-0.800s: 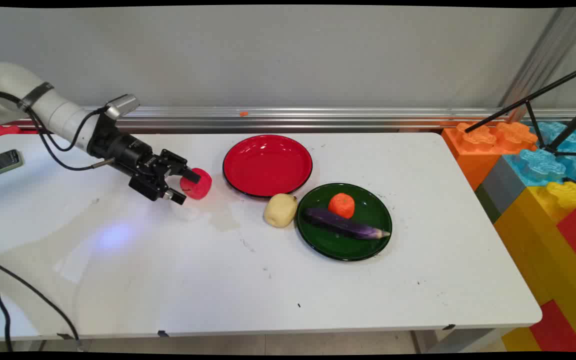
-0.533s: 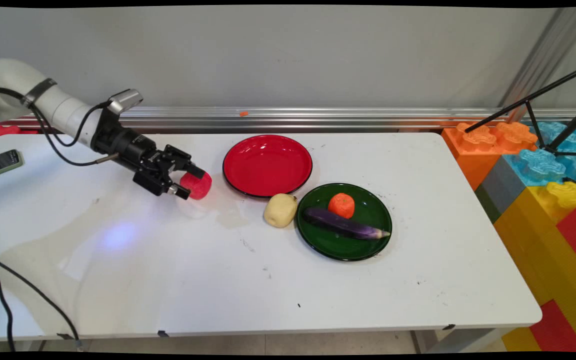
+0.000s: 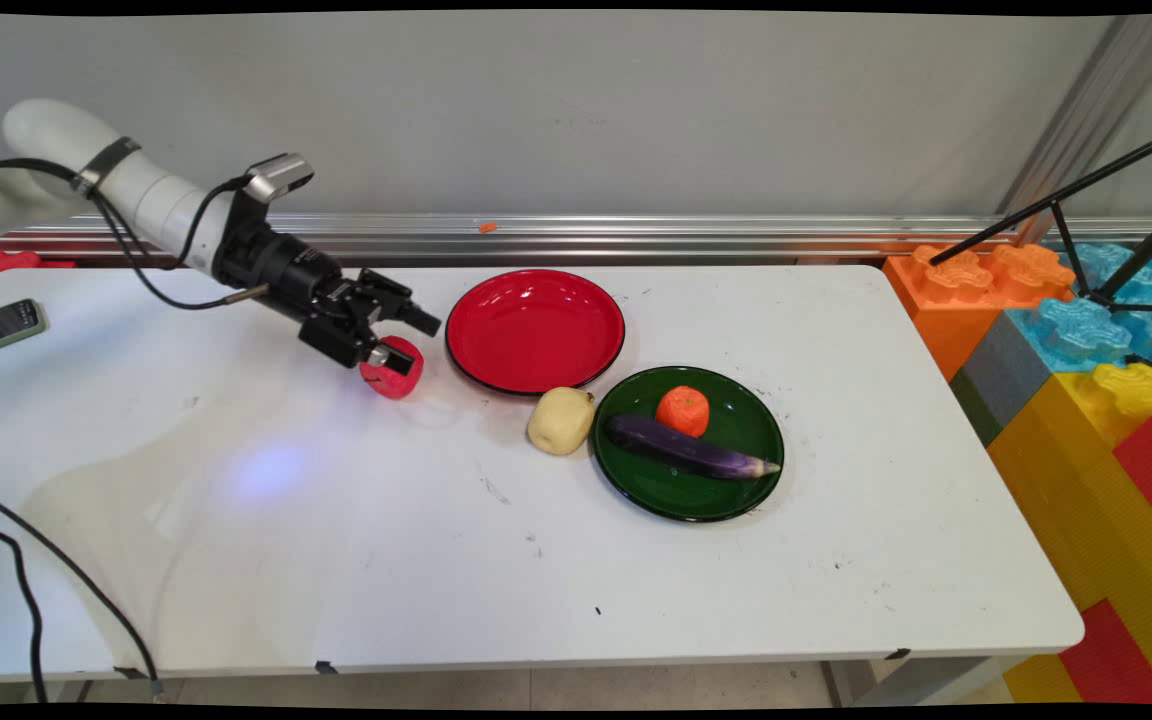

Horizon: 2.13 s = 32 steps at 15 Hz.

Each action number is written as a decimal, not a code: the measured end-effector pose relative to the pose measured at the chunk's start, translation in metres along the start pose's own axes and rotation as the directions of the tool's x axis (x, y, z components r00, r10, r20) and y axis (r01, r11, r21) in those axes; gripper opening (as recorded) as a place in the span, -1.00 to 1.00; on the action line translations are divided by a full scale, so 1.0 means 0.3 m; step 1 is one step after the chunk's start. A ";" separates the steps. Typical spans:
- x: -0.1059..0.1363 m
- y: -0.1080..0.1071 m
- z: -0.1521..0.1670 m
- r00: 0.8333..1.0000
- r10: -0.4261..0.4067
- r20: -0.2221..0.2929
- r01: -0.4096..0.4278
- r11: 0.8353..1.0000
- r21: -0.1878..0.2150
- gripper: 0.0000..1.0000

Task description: Pick up the mandarin from the green plate

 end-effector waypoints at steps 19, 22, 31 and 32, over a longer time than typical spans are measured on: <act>0.239 -0.118 0.430 0.997 -0.054 0.047 0.054 0.999 0.008 1.00; 0.266 -0.141 0.510 0.996 -0.060 0.070 0.059 0.998 0.010 1.00; 0.304 -0.194 0.687 0.991 -0.040 0.127 0.040 0.999 -0.002 1.00; 0.308 -0.203 0.706 0.991 -0.035 0.132 0.035 0.999 -0.004 1.00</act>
